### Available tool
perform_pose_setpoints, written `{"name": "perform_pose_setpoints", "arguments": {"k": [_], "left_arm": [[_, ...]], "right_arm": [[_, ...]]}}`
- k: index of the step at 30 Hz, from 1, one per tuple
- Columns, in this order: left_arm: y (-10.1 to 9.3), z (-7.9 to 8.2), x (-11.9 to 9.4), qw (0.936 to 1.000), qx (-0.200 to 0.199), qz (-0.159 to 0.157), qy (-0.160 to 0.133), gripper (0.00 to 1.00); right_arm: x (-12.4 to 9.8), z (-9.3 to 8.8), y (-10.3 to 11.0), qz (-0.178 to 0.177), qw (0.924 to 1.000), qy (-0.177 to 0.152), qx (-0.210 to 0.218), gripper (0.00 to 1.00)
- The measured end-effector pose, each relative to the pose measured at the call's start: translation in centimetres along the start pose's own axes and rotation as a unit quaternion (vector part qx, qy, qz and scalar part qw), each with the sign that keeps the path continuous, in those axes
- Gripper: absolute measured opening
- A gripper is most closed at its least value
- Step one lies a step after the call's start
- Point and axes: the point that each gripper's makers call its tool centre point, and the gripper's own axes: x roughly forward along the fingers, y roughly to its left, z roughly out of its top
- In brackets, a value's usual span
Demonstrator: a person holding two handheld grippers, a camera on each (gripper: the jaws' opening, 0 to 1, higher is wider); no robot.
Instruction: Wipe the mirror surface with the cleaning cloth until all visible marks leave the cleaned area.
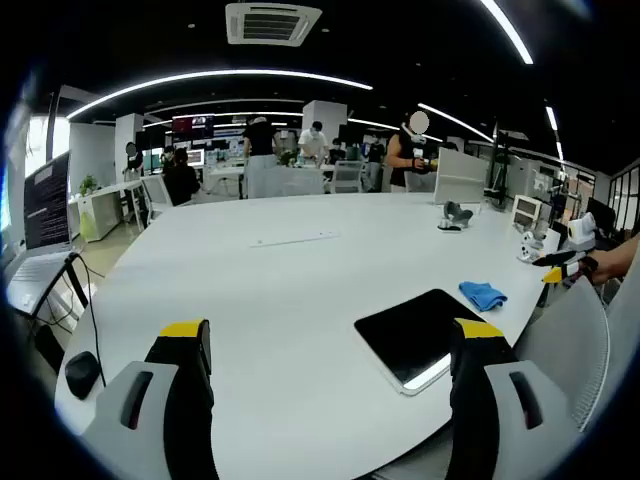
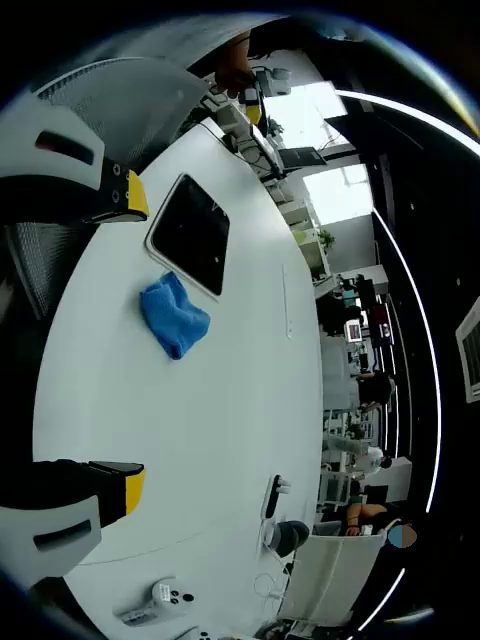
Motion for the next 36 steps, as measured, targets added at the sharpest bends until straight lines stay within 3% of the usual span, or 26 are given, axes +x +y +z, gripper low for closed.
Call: {"name": "perform_pose_setpoints", "arguments": {"k": [10, 16, 19, 22, 26, 36], "left_arm": [[0.1, -1.1, 0.4, 0.9999, -0.005, -0.008, 0.012, 0.99], [0.6, -2.0, 1.7, 0.9994, 0.007, -0.019, 0.029, 0.99], [1.2, -0.7, 2.2, 0.9993, 0.017, -0.022, 0.024, 0.99], [2.0, 0.2, 2.8, 0.9996, 0.019, -0.017, 0.015, 0.99], [2.3, 0.1, 3.0, 0.9994, 0.025, -0.018, 0.019, 0.99], [2.9, -0.2, 2.4, 0.9991, 0.030, -0.012, 0.026, 0.99]], "right_arm": [[1.2, 0.3, 1.0, 0.004, 0.9999, 0.013, -0.002, 0.98], [1.3, 0.6, 0.0, -0.006, 0.9996, 0.009, 0.027, 0.98], [0.8, 1.1, -1.0, -0.023, 0.9990, 0.006, 0.037, 0.98], [1.1, 0.2, -1.6, -0.031, 0.9988, 0.035, 0.018, 0.98], [1.2, 1.0, -1.4, -0.027, 0.9988, 0.020, 0.035, 0.98], [1.9, 0.2, -1.9, -0.032, 0.9974, 0.025, 0.059, 0.98]]}}
